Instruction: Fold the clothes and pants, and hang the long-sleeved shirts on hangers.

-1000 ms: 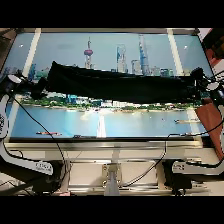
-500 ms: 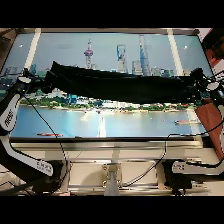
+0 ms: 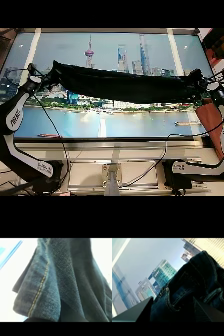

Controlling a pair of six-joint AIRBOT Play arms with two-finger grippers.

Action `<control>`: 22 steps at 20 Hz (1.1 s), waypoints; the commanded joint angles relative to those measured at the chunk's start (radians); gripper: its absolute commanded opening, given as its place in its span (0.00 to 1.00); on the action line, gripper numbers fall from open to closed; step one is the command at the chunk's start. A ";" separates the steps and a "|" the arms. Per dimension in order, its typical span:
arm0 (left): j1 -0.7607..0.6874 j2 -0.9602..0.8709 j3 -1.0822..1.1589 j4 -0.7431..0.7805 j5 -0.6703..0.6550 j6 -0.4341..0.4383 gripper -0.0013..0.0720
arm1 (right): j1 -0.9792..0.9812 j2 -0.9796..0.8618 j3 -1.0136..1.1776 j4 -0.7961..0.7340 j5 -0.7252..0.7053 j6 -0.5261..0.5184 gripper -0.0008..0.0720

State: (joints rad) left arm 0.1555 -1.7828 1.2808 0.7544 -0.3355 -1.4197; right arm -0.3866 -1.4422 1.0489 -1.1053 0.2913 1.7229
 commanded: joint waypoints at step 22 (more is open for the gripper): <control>-0.014 0.578 0.001 0.162 -0.464 0.235 0.06 | 0.803 -0.206 0.402 0.203 0.285 -0.138 0.08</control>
State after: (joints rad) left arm 0.1440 -1.2201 1.2812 0.9161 -0.7353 -1.1854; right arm 0.2974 -1.5238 1.3266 -0.9482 0.4976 1.5585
